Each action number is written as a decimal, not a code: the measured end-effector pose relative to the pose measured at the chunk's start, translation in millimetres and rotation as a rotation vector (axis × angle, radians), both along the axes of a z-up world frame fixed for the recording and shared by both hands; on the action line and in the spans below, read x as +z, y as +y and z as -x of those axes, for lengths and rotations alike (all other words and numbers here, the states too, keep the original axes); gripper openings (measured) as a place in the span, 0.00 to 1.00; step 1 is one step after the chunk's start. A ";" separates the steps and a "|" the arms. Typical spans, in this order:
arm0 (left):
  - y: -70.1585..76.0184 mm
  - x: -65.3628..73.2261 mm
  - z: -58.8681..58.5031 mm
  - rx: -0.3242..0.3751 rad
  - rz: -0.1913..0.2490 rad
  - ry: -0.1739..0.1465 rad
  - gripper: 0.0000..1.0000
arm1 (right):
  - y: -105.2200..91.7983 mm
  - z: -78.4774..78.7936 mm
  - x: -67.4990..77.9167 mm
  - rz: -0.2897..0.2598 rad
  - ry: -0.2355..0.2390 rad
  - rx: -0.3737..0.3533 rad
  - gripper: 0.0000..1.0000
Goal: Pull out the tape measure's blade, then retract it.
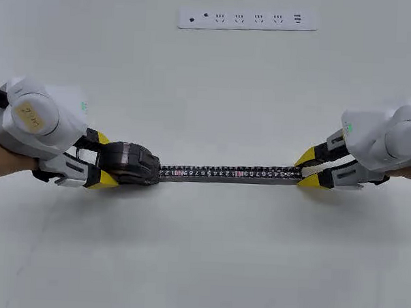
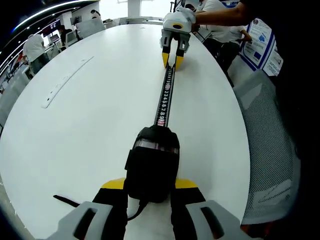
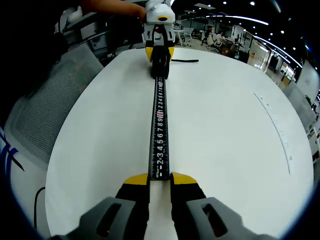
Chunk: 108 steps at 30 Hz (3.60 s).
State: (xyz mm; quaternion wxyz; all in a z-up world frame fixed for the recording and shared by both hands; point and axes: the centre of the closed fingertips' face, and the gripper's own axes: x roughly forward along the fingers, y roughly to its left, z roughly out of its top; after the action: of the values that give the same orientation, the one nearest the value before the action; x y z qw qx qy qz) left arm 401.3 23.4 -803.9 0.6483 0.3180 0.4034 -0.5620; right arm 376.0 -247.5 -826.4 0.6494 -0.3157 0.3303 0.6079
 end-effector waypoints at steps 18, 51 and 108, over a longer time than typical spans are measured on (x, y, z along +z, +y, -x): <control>1.9 0.7 -1.7 -0.002 0.004 -0.035 0.44 | 4.7 0.9 0.8 0.000 -0.018 -0.017 0.31; -3.3 13.6 1.3 0.031 0.108 -0.047 1.00 | -5.0 4.7 12.4 -0.045 0.012 -0.170 1.00; 3.2 64.9 47.1 0.543 0.413 -0.239 1.00 | 4.9 50.6 72.7 -0.292 -0.125 -0.694 1.00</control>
State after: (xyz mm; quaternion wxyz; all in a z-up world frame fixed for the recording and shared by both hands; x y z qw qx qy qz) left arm 354.2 26.6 -739.0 0.8671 0.1251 0.2726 -0.3978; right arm 325.5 -242.7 -753.7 0.8737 -0.1255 0.2872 0.3719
